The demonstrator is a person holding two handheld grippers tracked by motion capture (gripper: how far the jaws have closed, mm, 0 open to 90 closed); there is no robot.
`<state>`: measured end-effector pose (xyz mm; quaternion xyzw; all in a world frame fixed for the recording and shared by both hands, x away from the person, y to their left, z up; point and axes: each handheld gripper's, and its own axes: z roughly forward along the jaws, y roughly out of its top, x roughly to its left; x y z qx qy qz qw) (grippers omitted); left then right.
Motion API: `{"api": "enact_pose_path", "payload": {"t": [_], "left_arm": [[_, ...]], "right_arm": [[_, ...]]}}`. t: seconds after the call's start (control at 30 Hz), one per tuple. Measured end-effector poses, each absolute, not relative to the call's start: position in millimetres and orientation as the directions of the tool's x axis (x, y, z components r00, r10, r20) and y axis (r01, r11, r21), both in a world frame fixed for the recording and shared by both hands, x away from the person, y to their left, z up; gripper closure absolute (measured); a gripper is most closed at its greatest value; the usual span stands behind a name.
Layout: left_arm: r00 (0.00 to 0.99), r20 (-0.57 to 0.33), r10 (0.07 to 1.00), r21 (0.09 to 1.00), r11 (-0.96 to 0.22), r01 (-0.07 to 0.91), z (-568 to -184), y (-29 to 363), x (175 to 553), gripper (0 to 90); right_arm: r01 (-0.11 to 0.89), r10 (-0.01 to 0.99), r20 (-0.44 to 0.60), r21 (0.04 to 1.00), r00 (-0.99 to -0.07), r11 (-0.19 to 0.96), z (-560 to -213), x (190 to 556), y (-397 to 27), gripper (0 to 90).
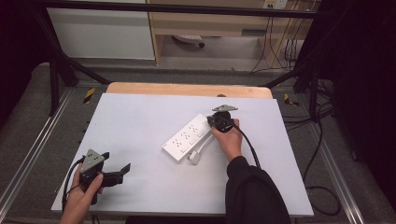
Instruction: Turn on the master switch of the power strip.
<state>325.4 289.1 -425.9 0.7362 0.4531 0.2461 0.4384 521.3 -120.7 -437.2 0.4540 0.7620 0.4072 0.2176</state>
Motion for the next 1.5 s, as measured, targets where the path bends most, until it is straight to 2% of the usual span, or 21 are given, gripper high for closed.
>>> {"api": "enact_pose_path", "payload": {"t": [1.5], "left_arm": [[0.469,-0.032,0.883,0.866,-0.21,0.454,-426.1,289.2,325.4,6.9]], "right_arm": [[0.493,0.854,0.038,0.83,-0.518,0.263,-442.9,518.0,-120.0,90.0]]}}
